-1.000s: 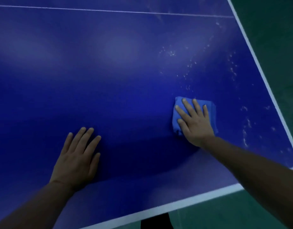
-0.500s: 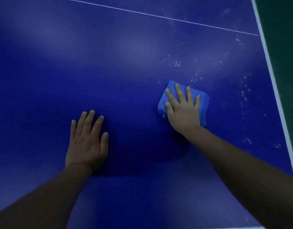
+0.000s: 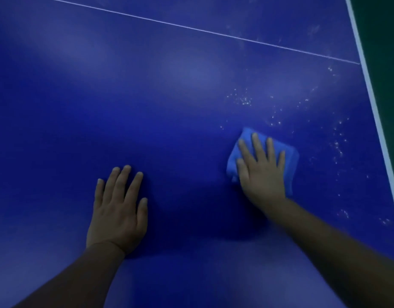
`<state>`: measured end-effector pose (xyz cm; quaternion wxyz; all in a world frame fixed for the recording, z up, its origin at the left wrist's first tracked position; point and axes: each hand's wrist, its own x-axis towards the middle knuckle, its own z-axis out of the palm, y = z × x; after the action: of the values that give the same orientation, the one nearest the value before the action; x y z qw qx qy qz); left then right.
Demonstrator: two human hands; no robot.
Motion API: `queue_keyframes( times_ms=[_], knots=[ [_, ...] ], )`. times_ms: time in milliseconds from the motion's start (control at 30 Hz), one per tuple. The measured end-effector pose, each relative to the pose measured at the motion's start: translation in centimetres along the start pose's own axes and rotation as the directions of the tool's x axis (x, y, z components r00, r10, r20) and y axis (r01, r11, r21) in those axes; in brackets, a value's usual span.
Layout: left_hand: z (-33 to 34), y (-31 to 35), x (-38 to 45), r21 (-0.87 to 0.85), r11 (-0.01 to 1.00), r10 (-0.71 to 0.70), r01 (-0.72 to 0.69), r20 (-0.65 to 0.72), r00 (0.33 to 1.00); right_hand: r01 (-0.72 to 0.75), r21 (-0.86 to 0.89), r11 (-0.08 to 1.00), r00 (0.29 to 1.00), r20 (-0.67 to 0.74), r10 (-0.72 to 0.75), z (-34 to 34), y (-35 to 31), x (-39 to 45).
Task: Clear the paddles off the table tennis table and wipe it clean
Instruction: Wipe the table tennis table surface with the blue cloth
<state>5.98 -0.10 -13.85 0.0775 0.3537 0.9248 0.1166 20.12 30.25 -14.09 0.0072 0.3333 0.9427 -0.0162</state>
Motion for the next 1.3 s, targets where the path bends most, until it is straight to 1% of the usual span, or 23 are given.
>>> queue_keyframes(
  times_ms=[133,267,333,400,467,500,533,600,633,700,767,833,900,933,967,1033,1100,1133,1167,1200,1233,1267,1300],
  knots=[
    [0.1,-0.1,0.1,-0.015,1.0,-0.001,0.001,-0.002,1.0,0.25,0.025,0.968,0.968,0.004,-0.25,0.3,-5.7,-4.9],
    [0.1,-0.2,0.1,-0.023,1.0,0.008,-0.008,-0.015,1.0,0.537,0.06,0.842,0.843,0.009,-0.538,0.2,-9.9,3.5],
    [0.2,-0.1,0.3,-0.021,1.0,0.007,-0.007,-0.015,1.0,0.453,0.015,0.891,0.891,0.027,-0.453,-0.2,-8.5,10.8],
    [0.2,-0.1,0.3,-0.013,1.0,0.009,-0.009,-0.021,1.0,0.204,-0.025,0.979,0.977,0.069,-0.202,-1.0,-5.4,17.2],
    [0.3,-0.1,0.3,-0.007,1.0,0.011,-0.011,-0.021,1.0,-0.009,0.025,1.0,0.994,0.106,0.006,-1.2,-4.1,19.0],
    [0.3,-0.1,0.2,-0.005,1.0,0.011,-0.012,-0.021,1.0,-0.021,0.021,1.0,0.997,0.077,0.02,-1.2,-4.9,17.8],
    [0.2,-0.1,0.1,-0.007,1.0,0.013,-0.013,-0.022,1.0,0.047,0.008,0.999,0.999,0.006,-0.047,-0.8,-6.2,15.4],
    [0.2,-0.1,0.2,-0.01,1.0,0.022,-0.023,-0.027,0.999,0.347,0.007,0.938,0.936,-0.059,-0.346,0.3,-8.7,9.2],
    [0.2,-0.1,0.2,-0.005,1.0,0.024,-0.024,-0.026,0.999,0.483,0.012,0.876,0.875,-0.04,-0.482,0.6,-9.0,6.9],
    [0.3,0.0,0.3,0.013,1.0,0.022,-0.022,-0.019,1.0,0.575,0.035,0.817,0.815,0.057,-0.576,0.0,-7.4,7.7],
    [0.3,-0.1,0.3,0.013,1.0,0.013,-0.013,-0.014,1.0,0.425,-0.03,0.905,0.905,0.037,-0.424,-0.4,-4.6,12.6],
    [0.2,-0.1,0.3,0.006,1.0,0.005,-0.005,-0.009,1.0,0.131,-0.049,0.99,0.989,0.068,-0.127,-1.2,-1.8,17.7],
    [0.1,-0.2,0.2,-0.01,1.0,0.006,-0.005,0.008,1.0,-0.125,0.071,0.99,0.987,0.108,0.117,-2.0,-0.9,19.9],
    [0.1,-0.2,0.2,-0.02,1.0,0.01,-0.01,0.013,1.0,-0.168,0.074,0.983,0.982,0.106,0.159,-1.9,-1.9,19.4],
    [0.0,-0.2,0.2,-0.028,0.999,0.016,-0.016,0.012,1.0,-0.135,0.044,0.99,0.987,0.091,0.13,-1.6,-3.5,17.7],
    [-0.2,-0.2,0.0,-0.066,0.998,0.023,-0.023,-0.007,1.0,0.173,0.057,0.983,0.984,0.037,-0.175,-0.4,-7.2,12.7],
    [-0.7,-0.2,0.3,-0.147,0.989,0.007,-0.016,-0.058,0.998,0.454,0.039,0.89,0.885,0.094,-0.456,0.1,-7.7,9.0],
    [-0.8,-0.2,0.7,-0.174,0.985,0.001,-0.016,-0.087,0.996,0.478,0.031,0.878,0.871,0.117,-0.478,-0.3,-6.3,10.1],
    [-1.0,-0.3,1.5,-0.177,0.984,0.001,-0.022,-0.118,0.993,0.381,0.018,0.924,0.92,0.088,-0.381,-0.5,-4.3,12.3],
    [-1.2,-0.3,2.6,-0.167,0.985,0.01,-0.034,-0.146,0.989,0.191,0.017,0.981,0.979,0.076,-0.192,-1.1,-2.3,14.8],
    [-1.4,-0.2,4.0,-0.157,0.986,0.022,-0.049,-0.166,0.986,-0.027,0.033,0.999,0.996,0.09,0.024,-1.7,-0.3,17.0],
    [-1.5,0.1,6.2,-0.145,0.987,0.043,-0.07,-0.184,0.982,-0.205,0.063,0.977,0.974,0.116,0.197,-2.0,0.9,18.6],
    [-1.6,0.4,8.5,-0.128,0.989,0.054,-0.08,-0.192,0.98,-0.298,0.087,0.95,0.95,0.121,0.287,-2.1,0.6,19.2]
  ],
)
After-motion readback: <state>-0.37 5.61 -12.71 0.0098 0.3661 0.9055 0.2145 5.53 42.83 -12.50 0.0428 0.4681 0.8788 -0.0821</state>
